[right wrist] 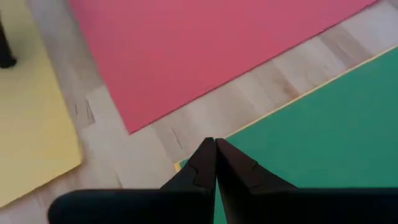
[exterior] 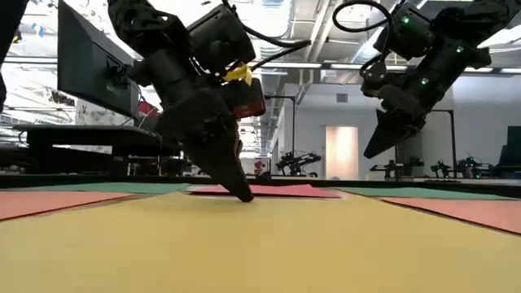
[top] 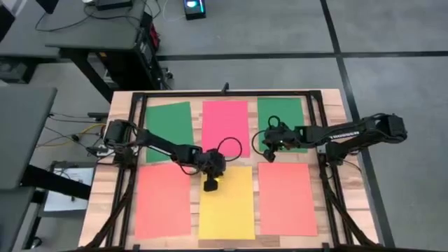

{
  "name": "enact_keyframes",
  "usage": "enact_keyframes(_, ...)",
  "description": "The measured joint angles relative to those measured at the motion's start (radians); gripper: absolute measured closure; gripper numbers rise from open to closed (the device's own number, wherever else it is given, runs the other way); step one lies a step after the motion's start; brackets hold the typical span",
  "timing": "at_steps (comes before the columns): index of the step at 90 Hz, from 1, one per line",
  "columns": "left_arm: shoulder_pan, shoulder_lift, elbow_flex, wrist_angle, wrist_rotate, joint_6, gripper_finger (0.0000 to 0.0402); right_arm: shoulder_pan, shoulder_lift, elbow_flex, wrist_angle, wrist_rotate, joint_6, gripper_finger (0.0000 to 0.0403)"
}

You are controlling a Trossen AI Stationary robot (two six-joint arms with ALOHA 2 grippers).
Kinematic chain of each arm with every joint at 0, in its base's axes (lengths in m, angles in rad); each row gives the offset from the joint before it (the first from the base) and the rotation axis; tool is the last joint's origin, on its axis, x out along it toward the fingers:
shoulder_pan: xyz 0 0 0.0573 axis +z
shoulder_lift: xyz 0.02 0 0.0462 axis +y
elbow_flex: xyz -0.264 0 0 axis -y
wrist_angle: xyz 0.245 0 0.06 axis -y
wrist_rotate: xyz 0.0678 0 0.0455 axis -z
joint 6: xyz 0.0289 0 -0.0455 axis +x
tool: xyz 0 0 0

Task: Organize paper
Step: Stack the green paper on top of the green paper

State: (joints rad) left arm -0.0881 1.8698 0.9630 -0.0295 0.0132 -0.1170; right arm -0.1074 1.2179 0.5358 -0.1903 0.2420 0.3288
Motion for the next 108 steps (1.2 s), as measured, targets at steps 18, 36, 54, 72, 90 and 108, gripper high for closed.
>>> enact_keyframes(18,0.022,0.0,0.0,-0.004,0.004,0.032,0.0402,0.0,0.0,0.0,-0.002,0.0,-0.02,0.0403)
enact_keyframes(36,0.026,-0.013,-0.001,-0.034,0.001,0.067,0.0402,0.0,0.0,0.0,-0.003,0.0,-0.038,0.0403)
enact_keyframes(54,0.031,-0.048,-0.004,-0.066,-0.006,0.067,0.0402,0.0,0.0,0.0,-0.002,0.0,-0.042,0.0403)
enact_keyframes(72,0.031,-0.111,-0.006,-0.067,-0.004,0.068,0.0402,0.0,0.0,-0.001,0.008,0.0,-0.042,0.0398)
enact_keyframes(90,0.031,-0.153,-0.005,-0.036,0.002,0.08,0.0402,0.008,0.0,-0.001,0.005,0.0,-0.082,0.0352)
enact_keyframes(108,0.032,-0.177,-0.005,0.069,0.004,0.149,0.0402,0.08,0.05,-0.001,-0.018,-0.001,-0.163,0.0283)
